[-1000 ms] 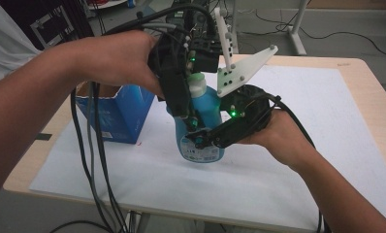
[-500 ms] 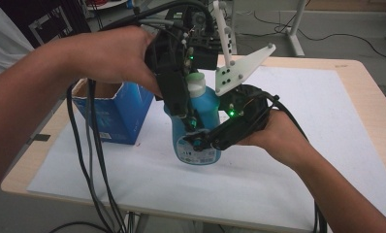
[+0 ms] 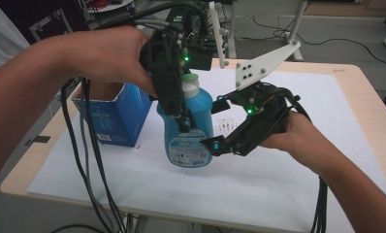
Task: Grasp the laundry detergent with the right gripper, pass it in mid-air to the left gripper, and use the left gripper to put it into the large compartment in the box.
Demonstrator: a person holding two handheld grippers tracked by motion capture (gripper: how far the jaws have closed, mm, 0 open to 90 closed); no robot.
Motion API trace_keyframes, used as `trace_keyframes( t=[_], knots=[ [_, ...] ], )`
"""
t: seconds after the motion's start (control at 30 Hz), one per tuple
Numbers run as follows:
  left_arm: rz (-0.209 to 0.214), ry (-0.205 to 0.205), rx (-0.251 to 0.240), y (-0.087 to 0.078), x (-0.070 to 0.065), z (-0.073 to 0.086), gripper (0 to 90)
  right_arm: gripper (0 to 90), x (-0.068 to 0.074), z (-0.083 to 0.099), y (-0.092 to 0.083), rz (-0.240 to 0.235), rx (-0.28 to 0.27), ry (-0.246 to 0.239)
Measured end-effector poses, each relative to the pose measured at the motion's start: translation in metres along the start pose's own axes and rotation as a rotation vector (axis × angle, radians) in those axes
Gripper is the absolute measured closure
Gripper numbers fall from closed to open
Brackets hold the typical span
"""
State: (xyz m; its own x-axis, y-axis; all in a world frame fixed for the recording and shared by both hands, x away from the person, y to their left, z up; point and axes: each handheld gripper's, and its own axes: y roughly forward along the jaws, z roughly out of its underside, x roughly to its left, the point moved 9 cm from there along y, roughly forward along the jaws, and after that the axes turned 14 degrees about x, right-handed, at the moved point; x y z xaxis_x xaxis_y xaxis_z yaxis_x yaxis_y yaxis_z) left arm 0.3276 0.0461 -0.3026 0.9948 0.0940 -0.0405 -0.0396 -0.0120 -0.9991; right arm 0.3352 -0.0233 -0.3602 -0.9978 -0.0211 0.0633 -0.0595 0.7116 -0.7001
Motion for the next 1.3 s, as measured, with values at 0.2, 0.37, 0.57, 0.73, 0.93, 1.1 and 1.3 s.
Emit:
trace_keyframes(
  t=[0.2,0.37,0.57,0.73,0.93,1.1,1.3],
  knots=[
    [-0.021,-0.056,0.003,-0.01,0.012,0.015,38.0,11.2,-0.012,0.021,-0.029,0.088,0.055,0.069],
    [-0.052,-0.112,0.002,-0.022,0.024,0.027,38.0,11.1,-0.015,0.044,-0.052,0.131,0.202,0.047],
    [-0.093,-0.187,0.007,-0.038,0.034,0.039,37.9,0.6,-0.028,0.089,-0.071,0.2,0.471,0.151],
    [-0.104,-0.258,0.002,-0.063,0.042,0.052,38.0,0.7,-0.031,0.125,-0.093,0.237,0.601,0.239],
    [-0.105,-0.342,0.001,-0.091,0.053,0.072,38.0,1.2,-0.032,0.163,-0.123,0.206,0.644,0.383],
    [-0.124,-0.386,-0.048,-0.11,0.063,0.091,37.9,1.2,-0.036,0.18,-0.142,0.27,0.646,0.401],
    [-0.147,-0.466,-0.091,-0.118,0.077,0.117,37.9,1.2,-0.031,0.182,-0.143,0.251,0.638,0.386]
  ],
)
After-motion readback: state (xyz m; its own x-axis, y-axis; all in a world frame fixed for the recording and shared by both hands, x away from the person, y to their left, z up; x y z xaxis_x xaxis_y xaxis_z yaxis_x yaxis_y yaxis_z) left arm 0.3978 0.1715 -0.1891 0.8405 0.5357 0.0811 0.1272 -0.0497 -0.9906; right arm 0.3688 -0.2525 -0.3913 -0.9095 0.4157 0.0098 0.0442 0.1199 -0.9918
